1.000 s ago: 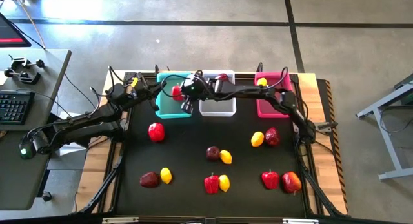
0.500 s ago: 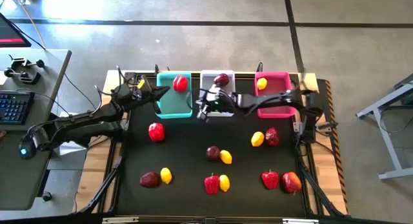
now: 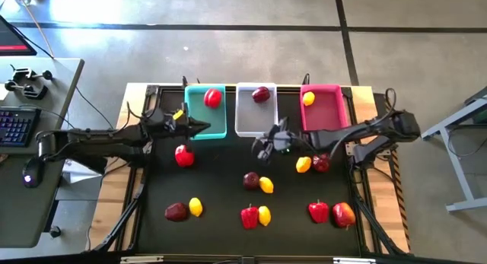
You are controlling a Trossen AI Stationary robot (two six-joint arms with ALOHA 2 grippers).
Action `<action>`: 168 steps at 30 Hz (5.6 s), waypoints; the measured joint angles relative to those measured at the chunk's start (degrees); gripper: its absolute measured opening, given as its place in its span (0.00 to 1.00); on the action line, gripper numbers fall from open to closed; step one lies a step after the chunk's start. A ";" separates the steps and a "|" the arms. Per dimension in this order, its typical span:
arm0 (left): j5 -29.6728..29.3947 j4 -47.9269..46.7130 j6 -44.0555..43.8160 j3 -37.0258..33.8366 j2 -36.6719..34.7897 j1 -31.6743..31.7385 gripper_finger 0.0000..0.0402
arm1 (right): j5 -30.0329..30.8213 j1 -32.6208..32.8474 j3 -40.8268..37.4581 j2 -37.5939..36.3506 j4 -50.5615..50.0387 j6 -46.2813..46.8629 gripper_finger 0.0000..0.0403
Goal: Sort produce into baskets
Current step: Put the apple into the white bin
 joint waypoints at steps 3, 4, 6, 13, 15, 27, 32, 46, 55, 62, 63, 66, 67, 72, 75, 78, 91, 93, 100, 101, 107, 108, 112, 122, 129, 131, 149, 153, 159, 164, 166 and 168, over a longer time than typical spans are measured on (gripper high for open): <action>0.02 0.13 0.39 0.00 0.10 -2.77 0.00 | 0.29 2.82 -0.74 -1.81 -2.42 3.57 0.00; 0.00 0.13 1.23 0.00 0.17 -3.46 0.00 | 0.40 3.67 -0.76 -1.96 -3.42 4.67 0.00; -0.33 0.08 3.35 0.00 0.31 -4.50 0.00 | 0.39 4.95 -0.90 -1.89 -4.72 6.03 0.00; -0.90 -0.04 7.91 0.02 0.74 -5.37 0.00 | -4.38 5.00 -0.89 -1.57 -3.60 0.97 0.00; -1.22 -0.04 9.11 0.02 0.96 -5.37 0.00 | -9.83 2.98 -0.89 -1.59 -0.67 -3.70 0.00; -5.19 1.93 7.13 0.02 8.09 -5.17 0.00 | -21.61 -3.23 -0.86 0.05 4.54 -14.46 0.00; -4.98 3.67 5.90 0.17 9.89 -5.17 0.00 | -18.78 -3.34 -0.86 1.85 5.01 -10.70 0.01; -0.63 3.23 2.92 2.62 14.80 -6.89 0.00 | -21.79 -6.87 -0.78 1.56 -5.97 -16.52 0.35; -0.66 3.67 3.39 2.62 16.35 -7.07 0.00 | -16.87 -6.95 -0.78 1.53 -5.71 -10.04 0.42; -0.66 3.58 2.03 2.62 16.35 -7.07 0.00 | -13.02 -5.72 -0.78 1.56 -6.15 -4.20 0.42; -0.66 3.58 2.04 2.62 16.34 -7.07 0.00 | -13.06 -5.74 -0.78 1.56 -6.25 -3.73 0.42; -0.66 3.59 2.08 2.62 16.34 -7.07 0.00 | -13.19 -5.74 -0.78 1.56 -7.39 -3.31 0.42; -0.69 3.61 2.33 2.62 16.34 -7.07 0.00 | -13.54 -5.88 -0.78 1.56 -7.95 -3.93 0.42; -4.44 4.26 5.00 2.62 16.34 -7.07 0.00 | -17.43 -9.17 -0.78 1.58 -10.49 -9.36 0.35; -5.46 4.29 5.16 2.62 16.34 -6.96 0.00 | -18.96 -10.86 -0.78 1.58 -11.43 -11.68 0.24; -5.46 4.31 4.83 2.62 16.34 -6.99 0.00 | -20.25 -11.53 -0.78 1.60 -11.51 -11.85 0.09; -6.07 4.44 1.55 2.60 16.34 -7.01 0.00 | -19.74 -11.89 -0.78 0.38 -13.82 -13.80 0.07; -8.30 4.38 0.44 2.60 16.32 -7.26 0.00 | -19.87 -12.26 -0.78 -0.08 -14.90 -14.22 0.07; -11.44 -1.99 0.06 5.95 16.32 -7.61 0.00 | -25.26 -12.28 -0.78 0.39 -14.01 -15.93 0.07; -11.19 -4.21 0.05 7.08 16.32 -7.72 0.00 | -26.86 -12.12 -0.80 0.40 -13.01 -15.97 0.07; -10.20 -9.17 0.45 10.05 16.32 -9.24 0.00 | -34.67 -9.13 -0.78 0.40 -4.19 -18.30 0.07; -9.70 -9.25 0.39 10.10 16.32 -9.46 0.00 | -34.71 -8.54 -0.78 0.40 -4.30 -18.30 0.07; -9.00 -8.91 0.12 10.12 17.02 -10.21 0.00 | -34.07 -5.44 -0.78 0.40 -4.11 -16.97 0.07; -2.53 -2.28 0.60 14.37 29.99 -10.24 0.00 | -30.71 2.42 -0.78 0.40 -3.58 -10.59 0.09; -0.42 4.52 1.02 16.56 38.38 -10.44 0.00 | -28.08 6.34 -0.78 0.40 2.63 -9.55 0.28; -0.44 5.30 0.71 16.90 39.35 -10.42 0.00 | -26.90 6.64 -0.78 0.40 2.94 -8.97 0.33; -0.63 5.46 0.56 16.92 39.84 -10.42 0.00 | -28.19 6.76 -0.78 10.93 7.64 -10.78 0.37; -0.68 5.44 0.56 16.92 39.83 -10.42 0.00 | -28.15 6.66 -0.78 11.33 8.22 -10.80 0.32; -0.68 5.42 0.56 16.92 39.82 -10.42 0.00 | -26.64 6.59 -0.78 11.33 8.16 -11.02 0.17; -0.68 5.42 0.56 16.92 39.82 -10.42 0.00 | -26.62 6.61 -0.78 11.33 8.13 -12.26 0.02; -0.68 5.43 0.55 16.92 39.82 -10.42 0.00 | -26.62 6.42 -0.78 11.34 8.16 -12.29 0.02; -0.68 5.66 -0.02 16.92 39.82 -10.42 0.00 | -26.62 6.08 -0.78 11.12 8.06 -12.33 0.02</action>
